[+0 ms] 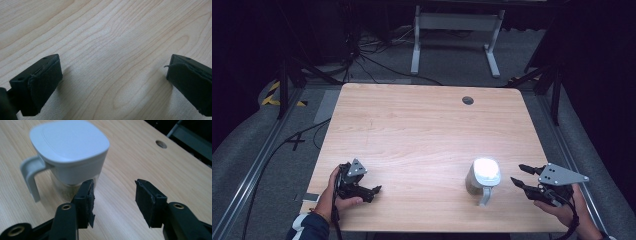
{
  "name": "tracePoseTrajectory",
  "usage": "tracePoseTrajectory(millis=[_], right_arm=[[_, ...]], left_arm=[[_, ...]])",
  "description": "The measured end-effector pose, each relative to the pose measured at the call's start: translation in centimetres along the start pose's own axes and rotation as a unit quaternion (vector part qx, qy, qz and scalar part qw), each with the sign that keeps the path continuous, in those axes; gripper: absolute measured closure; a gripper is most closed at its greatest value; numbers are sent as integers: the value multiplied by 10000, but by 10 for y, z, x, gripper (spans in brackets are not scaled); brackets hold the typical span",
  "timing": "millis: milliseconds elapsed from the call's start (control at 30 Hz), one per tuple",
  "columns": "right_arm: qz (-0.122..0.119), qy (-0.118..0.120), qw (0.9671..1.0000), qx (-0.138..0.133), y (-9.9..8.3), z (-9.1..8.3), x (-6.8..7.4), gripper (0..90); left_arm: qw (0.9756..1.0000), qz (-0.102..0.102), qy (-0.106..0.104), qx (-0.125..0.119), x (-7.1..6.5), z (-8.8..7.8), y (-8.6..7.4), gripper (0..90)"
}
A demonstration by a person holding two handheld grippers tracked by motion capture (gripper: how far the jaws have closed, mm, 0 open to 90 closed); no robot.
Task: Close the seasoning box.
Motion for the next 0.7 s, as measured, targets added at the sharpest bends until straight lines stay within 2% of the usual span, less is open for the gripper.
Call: tracePoseTrajectory(millis=[100, 133, 167, 267, 300, 367, 433, 467, 633, 700], right_arm=[[-58, -91, 9999, 131, -12, 4, -2, 446], [-50, -140, 9998, 162, -16, 5, -3, 430], [-2, -172, 9997, 172, -19, 6, -4, 416], [170, -229, 9994, 211, -32, 8, -8, 372], [236, -247, 9991, 232, -37, 9, -9, 361], [335, -282, 9986, 293, -49, 13, -12, 352], [357, -302, 9982, 386, -61, 15, -16, 338], [357, -302, 9982, 386, -61, 15, -16, 338], [995, -287, 9936, 450, -90, 20, -28, 321], [1129, -295, 9917, 543, -100, 22, -32, 317]], left_arm=[[10000, 30, 2, 16, 0, 0, 0, 3], [10000, -20, -21, 1, 0, 0, 0, 3], [10000, 27, -2, 13, 0, 0, 0, 3], [10000, -17, -18, 3, 0, 0, 0, 3], [10000, 40, 10, 10, 1, 0, 0, 3], [10000, -13, -18, 5, 0, 0, 0, 3], [10000, -13, -18, 5, 0, 0, 0, 3], [10000, -13, -18, 5, 0, 0, 0, 3], [10000, -12, -18, 5, 0, 0, 0, 3], [10000, -6, -10, 3, 0, 0, 0, 3]])
Point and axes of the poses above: each handheld gripper's, and its own axes: z roughly forward along the jaws, y roughly out of its top, x roughly to its left, the point moved 5 cm from there along z, roughly forward along the jaws, and after that the axes turned 10 degrees about -y, right-handed, at the moved point
